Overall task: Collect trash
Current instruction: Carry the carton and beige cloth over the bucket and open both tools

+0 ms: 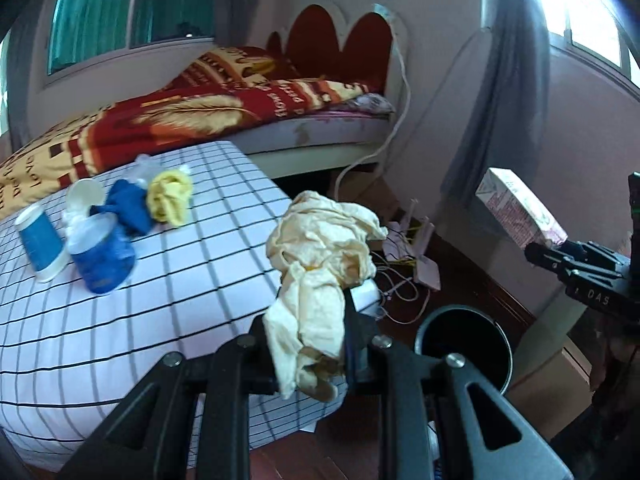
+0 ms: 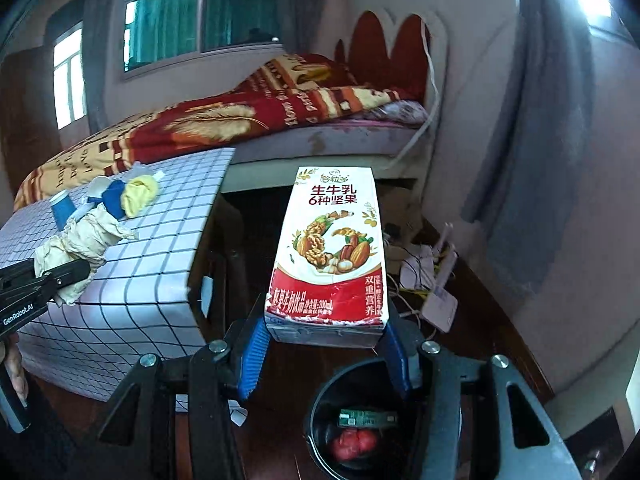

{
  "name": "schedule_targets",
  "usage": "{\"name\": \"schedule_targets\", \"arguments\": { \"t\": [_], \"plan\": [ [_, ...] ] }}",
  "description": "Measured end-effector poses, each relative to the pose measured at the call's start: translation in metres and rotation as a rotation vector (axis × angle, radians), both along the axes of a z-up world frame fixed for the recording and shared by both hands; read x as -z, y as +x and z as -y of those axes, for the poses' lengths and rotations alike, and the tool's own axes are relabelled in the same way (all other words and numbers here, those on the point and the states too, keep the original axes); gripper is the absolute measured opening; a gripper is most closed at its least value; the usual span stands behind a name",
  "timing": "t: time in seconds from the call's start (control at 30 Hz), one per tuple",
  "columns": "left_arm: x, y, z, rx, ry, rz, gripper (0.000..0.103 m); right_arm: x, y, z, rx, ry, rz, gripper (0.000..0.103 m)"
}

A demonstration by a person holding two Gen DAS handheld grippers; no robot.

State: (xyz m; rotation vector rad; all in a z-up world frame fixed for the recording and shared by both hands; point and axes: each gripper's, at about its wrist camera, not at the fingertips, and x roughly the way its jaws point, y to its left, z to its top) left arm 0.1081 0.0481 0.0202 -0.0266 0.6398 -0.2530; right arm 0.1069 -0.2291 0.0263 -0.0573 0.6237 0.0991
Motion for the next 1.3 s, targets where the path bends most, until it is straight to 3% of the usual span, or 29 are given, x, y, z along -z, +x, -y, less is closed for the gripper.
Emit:
{"name": "schedule_targets", "arguments": {
  "t": [0.77,1.03,1.3],
  "plan": [
    [0.027,0.009,0.119,0.239,0.034,-0.072,0.024,0.061,-0.029,0.086,0.141,-0.002,-0.134,0.053],
    [0.052,0.017,0.158,0.337,0.044,-0.135,0.024,0.086,-0.037,0.108,0.152,-0.003,-0.205,0.053],
    [0.088,0.023,0.200,0.440,0.085,-0.216,0.024,0.130,-0.027,0.116,0.091,-0.009,-0.318,0.053]
  ]
}}
